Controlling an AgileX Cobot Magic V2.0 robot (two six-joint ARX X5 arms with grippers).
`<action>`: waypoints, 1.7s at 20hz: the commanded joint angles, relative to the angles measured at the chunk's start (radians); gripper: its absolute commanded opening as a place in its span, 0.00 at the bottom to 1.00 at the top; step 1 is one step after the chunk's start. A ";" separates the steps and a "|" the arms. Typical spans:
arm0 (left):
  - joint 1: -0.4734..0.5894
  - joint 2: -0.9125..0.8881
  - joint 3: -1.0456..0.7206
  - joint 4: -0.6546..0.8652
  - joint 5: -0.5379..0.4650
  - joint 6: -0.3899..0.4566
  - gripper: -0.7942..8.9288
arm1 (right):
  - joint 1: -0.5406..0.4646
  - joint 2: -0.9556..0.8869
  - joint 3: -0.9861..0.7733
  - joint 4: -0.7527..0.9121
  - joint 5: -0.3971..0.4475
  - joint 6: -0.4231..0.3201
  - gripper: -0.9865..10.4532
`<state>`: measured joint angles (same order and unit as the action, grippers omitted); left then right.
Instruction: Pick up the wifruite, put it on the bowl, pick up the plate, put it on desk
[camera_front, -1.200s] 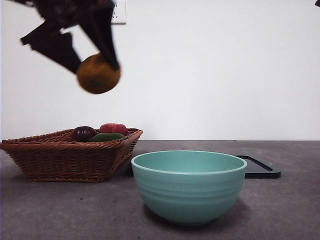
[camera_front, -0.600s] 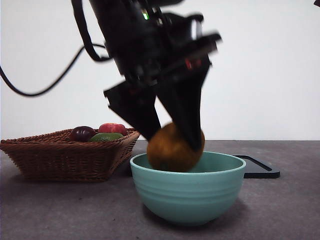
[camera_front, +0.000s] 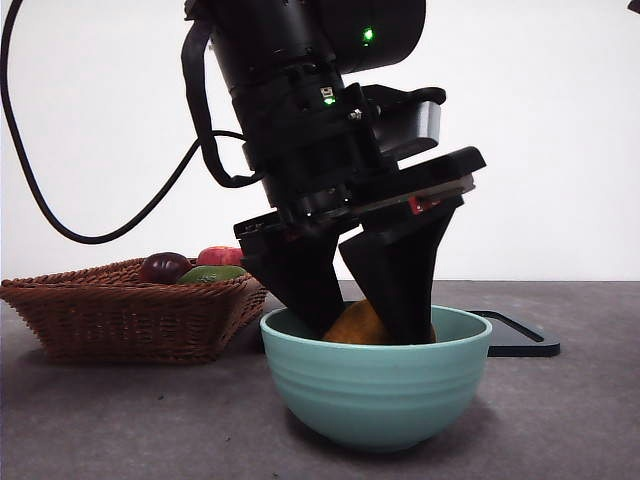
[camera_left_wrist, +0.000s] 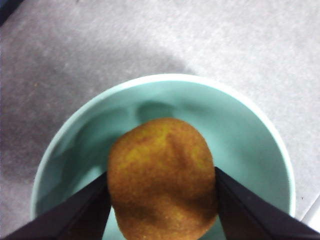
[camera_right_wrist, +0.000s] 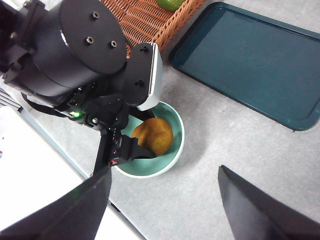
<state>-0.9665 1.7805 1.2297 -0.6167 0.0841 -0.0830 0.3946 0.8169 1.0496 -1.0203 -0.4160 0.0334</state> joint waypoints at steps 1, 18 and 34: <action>-0.011 0.021 0.021 0.004 0.001 0.015 0.41 | 0.007 0.007 0.017 0.008 0.002 0.008 0.38; 0.068 -0.310 0.032 -0.003 0.001 -0.051 0.49 | 0.007 0.008 0.017 0.008 0.002 0.007 0.38; 0.352 -0.895 -0.262 -0.230 0.355 -0.041 0.49 | 0.007 0.008 0.017 0.009 0.005 0.007 0.38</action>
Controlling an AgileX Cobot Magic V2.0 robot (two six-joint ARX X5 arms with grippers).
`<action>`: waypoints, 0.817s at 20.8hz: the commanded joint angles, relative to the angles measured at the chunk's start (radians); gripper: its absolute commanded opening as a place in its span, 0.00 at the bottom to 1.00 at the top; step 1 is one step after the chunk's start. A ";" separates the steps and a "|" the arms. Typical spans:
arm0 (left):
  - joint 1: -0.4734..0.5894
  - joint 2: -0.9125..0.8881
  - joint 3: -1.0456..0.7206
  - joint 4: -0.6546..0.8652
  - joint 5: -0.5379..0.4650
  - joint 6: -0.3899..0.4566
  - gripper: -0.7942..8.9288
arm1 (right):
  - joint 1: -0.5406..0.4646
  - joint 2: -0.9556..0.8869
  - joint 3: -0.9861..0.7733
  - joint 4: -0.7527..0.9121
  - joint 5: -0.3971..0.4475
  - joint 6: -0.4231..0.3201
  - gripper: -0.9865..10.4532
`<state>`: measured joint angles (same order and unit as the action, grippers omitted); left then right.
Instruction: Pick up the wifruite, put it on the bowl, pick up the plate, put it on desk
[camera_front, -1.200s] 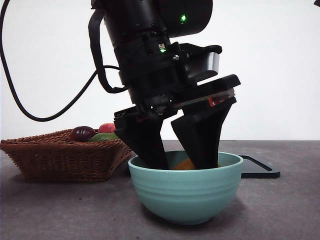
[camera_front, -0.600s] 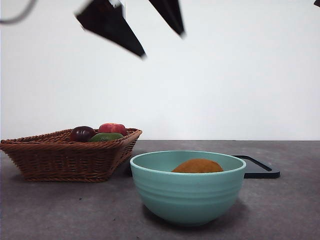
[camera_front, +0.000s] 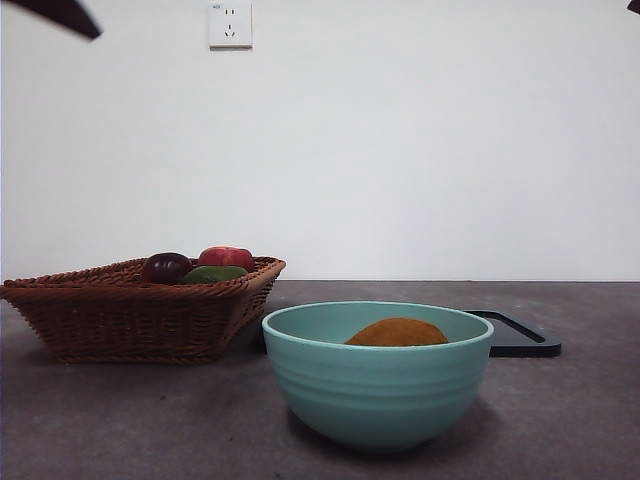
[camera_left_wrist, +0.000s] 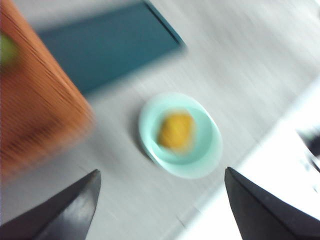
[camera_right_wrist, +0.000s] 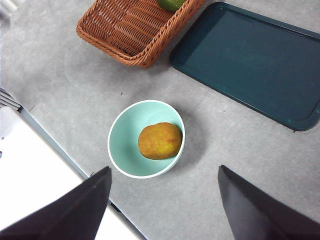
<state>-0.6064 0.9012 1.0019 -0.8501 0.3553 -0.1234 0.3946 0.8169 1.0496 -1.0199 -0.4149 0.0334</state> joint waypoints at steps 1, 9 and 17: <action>-0.013 -0.029 -0.064 -0.001 0.148 0.001 0.49 | 0.007 0.008 0.017 0.009 0.004 0.007 0.38; -0.030 -0.036 -0.085 -0.016 0.202 0.008 0.49 | 0.009 0.026 0.016 -0.007 0.003 0.008 0.38; -0.030 -0.036 -0.085 -0.013 0.202 0.008 0.49 | 0.010 0.057 0.001 -0.002 0.003 0.017 0.38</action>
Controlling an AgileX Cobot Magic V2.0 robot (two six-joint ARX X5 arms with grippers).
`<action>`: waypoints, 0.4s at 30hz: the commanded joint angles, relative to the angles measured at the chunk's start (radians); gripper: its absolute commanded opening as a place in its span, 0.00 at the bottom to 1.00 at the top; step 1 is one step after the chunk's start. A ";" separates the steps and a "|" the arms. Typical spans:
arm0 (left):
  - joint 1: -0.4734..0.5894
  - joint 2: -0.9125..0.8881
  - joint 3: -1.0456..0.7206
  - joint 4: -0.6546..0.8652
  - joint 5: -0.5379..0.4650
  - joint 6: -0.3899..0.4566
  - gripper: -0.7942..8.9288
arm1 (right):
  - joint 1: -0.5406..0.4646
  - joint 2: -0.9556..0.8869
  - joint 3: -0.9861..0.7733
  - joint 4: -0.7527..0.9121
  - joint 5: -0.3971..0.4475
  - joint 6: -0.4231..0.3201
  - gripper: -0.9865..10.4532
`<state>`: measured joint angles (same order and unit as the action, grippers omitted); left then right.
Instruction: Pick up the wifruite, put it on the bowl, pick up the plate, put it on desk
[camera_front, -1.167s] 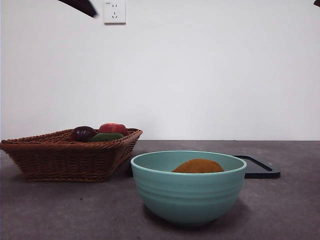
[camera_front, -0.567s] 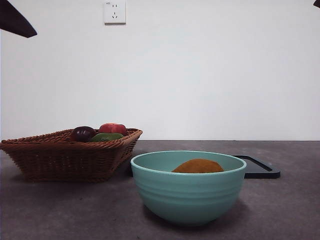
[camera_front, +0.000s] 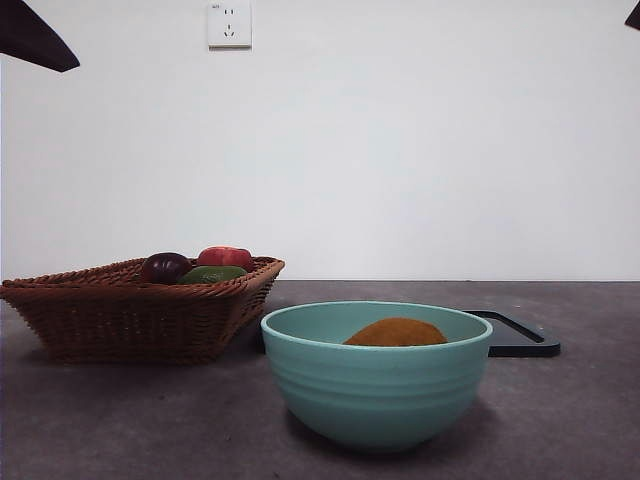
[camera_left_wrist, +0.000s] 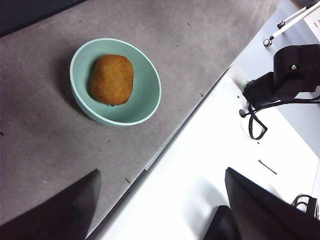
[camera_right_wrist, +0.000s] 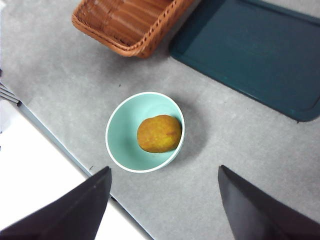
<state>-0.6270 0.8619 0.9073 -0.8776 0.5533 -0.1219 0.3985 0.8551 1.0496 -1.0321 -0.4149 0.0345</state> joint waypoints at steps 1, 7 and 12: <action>-0.009 0.003 0.009 0.017 0.004 0.006 0.49 | 0.008 0.026 -0.012 0.017 0.003 0.019 0.38; -0.009 0.003 0.009 0.035 0.004 0.006 0.49 | 0.048 0.057 -0.177 0.174 0.003 0.095 0.38; -0.009 0.003 0.009 0.035 0.004 0.006 0.49 | 0.102 0.099 -0.306 0.368 0.005 0.172 0.38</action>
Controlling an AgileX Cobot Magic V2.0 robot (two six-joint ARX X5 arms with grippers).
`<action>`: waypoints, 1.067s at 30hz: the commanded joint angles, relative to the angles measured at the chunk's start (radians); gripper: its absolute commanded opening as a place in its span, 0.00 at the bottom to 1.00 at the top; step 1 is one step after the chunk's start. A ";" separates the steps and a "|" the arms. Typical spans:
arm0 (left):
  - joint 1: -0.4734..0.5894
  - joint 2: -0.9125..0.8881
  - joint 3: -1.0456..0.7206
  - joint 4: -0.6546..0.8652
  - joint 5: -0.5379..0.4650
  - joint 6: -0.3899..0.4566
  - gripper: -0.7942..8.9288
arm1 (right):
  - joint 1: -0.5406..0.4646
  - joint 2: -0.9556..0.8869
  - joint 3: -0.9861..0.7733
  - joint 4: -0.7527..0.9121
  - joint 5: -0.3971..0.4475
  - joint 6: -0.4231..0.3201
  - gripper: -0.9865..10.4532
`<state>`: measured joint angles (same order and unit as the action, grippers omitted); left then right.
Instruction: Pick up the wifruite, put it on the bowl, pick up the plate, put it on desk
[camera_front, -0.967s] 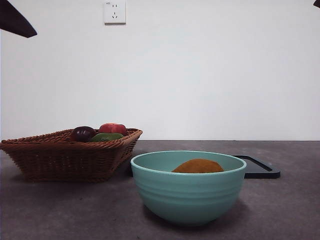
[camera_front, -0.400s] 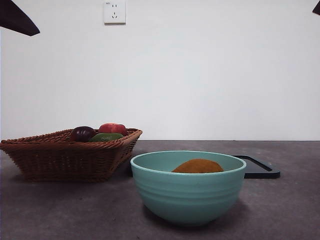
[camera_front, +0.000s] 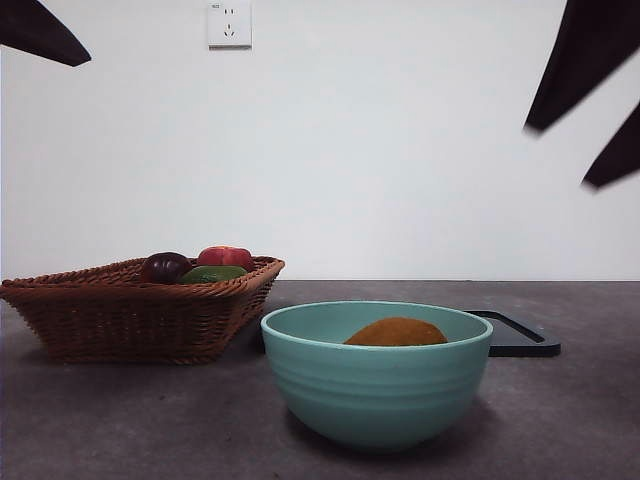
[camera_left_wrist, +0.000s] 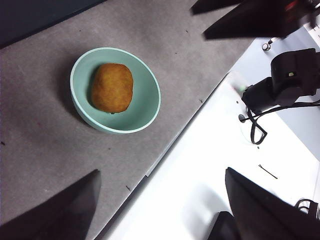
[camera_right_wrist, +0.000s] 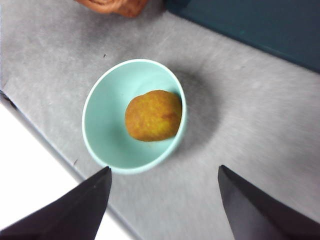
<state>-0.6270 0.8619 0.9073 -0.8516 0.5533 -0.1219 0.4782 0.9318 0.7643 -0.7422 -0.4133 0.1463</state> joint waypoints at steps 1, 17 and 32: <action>-0.009 0.003 0.009 0.010 0.004 0.006 0.49 | 0.032 0.036 -0.037 0.111 0.005 0.068 0.38; -0.009 0.003 0.009 0.009 0.004 0.006 0.49 | 0.135 0.305 -0.078 0.404 0.189 0.090 0.31; -0.009 0.003 0.009 0.010 0.004 0.009 0.49 | 0.161 0.425 -0.078 0.481 0.213 0.092 0.18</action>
<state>-0.6270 0.8619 0.9073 -0.8490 0.5529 -0.1215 0.6266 1.3399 0.6796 -0.2691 -0.2047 0.2264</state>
